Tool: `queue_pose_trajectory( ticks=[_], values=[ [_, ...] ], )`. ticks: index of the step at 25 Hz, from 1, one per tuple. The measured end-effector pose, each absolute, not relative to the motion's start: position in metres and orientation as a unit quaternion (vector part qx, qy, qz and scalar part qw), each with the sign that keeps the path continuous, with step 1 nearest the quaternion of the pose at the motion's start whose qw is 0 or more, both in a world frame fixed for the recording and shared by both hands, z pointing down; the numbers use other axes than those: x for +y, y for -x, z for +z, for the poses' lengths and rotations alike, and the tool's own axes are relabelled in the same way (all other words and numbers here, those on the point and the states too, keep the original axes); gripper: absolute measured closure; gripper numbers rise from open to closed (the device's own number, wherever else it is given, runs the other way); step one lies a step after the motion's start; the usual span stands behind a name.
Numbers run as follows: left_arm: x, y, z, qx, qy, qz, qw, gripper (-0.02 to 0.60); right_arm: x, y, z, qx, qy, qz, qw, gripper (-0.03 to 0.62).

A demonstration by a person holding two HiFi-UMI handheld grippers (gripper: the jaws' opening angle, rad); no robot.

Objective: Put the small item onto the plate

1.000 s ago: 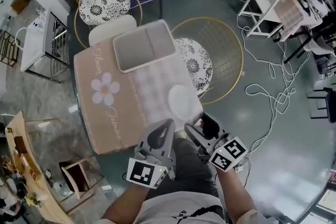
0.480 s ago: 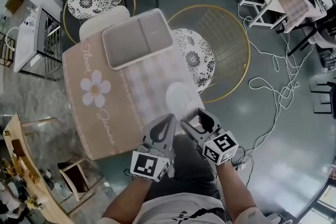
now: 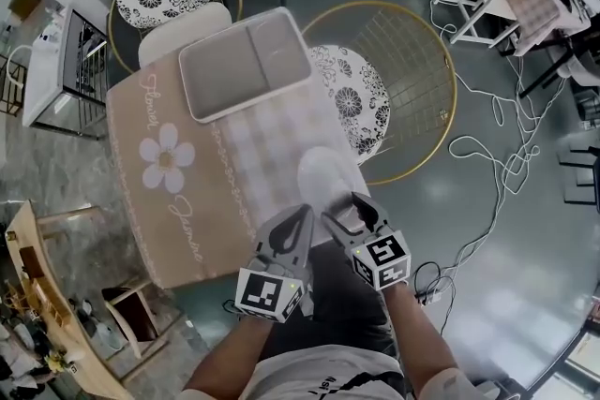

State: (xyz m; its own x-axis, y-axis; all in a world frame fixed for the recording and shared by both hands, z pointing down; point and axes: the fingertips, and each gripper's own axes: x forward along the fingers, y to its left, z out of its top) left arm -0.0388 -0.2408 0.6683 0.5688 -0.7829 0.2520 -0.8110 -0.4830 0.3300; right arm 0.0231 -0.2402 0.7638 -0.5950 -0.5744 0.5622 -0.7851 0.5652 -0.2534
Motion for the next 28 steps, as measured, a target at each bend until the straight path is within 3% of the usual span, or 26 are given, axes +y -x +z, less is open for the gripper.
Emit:
queue_pose_trajectory(
  ticks=[13,28],
  values=[
    [-0.257,0.049,0.691,-0.469,-0.854,0.043,0.223,0.577,-0.248,-0.018,0.791,-0.834,-0.386,0.242,0.312,0.309],
    [-0.258,0.064,0.687,-0.485,-0.841,0.049,0.234,0.577,-0.259,-0.016,0.798,-0.816,-0.387,0.247,0.351,0.31]
  ],
)
